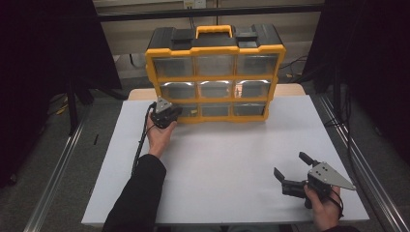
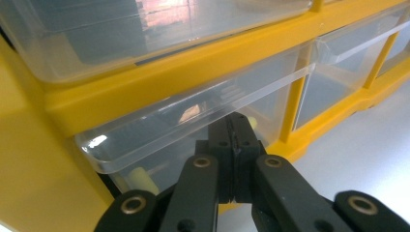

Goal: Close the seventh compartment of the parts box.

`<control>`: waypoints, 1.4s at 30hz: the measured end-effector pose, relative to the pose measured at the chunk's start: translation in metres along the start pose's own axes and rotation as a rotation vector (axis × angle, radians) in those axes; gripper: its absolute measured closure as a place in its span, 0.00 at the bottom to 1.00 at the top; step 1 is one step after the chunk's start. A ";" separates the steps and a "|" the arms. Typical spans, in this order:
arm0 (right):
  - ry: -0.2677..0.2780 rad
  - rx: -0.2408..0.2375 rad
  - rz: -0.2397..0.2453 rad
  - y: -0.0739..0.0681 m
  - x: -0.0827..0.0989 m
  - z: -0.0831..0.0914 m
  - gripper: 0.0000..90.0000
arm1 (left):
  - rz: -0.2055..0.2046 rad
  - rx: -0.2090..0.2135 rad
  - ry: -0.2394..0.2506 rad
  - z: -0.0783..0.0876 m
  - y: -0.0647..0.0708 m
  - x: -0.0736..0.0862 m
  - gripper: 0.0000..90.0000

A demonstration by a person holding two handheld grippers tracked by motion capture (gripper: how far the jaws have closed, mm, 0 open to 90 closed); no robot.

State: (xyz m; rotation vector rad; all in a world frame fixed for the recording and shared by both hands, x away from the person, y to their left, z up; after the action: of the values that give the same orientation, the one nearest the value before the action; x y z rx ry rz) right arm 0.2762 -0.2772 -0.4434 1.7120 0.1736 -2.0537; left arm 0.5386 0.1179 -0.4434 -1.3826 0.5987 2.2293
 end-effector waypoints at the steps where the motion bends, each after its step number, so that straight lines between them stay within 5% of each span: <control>1: 0.000 -0.001 0.002 0.000 0.000 0.000 0.00 | 0.000 -0.001 0.001 0.000 0.000 0.000 1.00; 17: -0.002 0.007 0.009 -0.001 -0.001 0.000 0.00 | 0.003 0.027 0.021 0.016 0.008 0.004 0.81; 29: -0.004 0.018 0.007 -0.001 -0.002 0.000 0.00 | 0.031 0.022 0.049 0.032 0.012 0.006 0.40; 36: -0.004 0.017 0.006 -0.001 -0.002 -0.001 0.00 | 0.065 0.036 0.061 0.040 0.021 0.011 0.22; 42: -0.005 0.014 0.008 -0.002 -0.002 -0.001 0.00 | 0.055 0.035 0.067 0.048 0.024 0.016 0.11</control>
State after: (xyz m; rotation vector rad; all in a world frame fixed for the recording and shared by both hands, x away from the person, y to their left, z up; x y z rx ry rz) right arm 0.2770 -0.2746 -0.4422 1.7132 0.1507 -2.0572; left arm 0.4843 0.1290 -0.4352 -1.4443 0.7028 2.2115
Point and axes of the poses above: each handheld gripper's, and its own axes: z roughly backward along the jaws, x roughly out of its underside, y roughly to its right, the point moved 3 cm from there along -z, roughly forward along the jaws, and after that the axes turned 11 degrees about z, right-handed, at the moved point
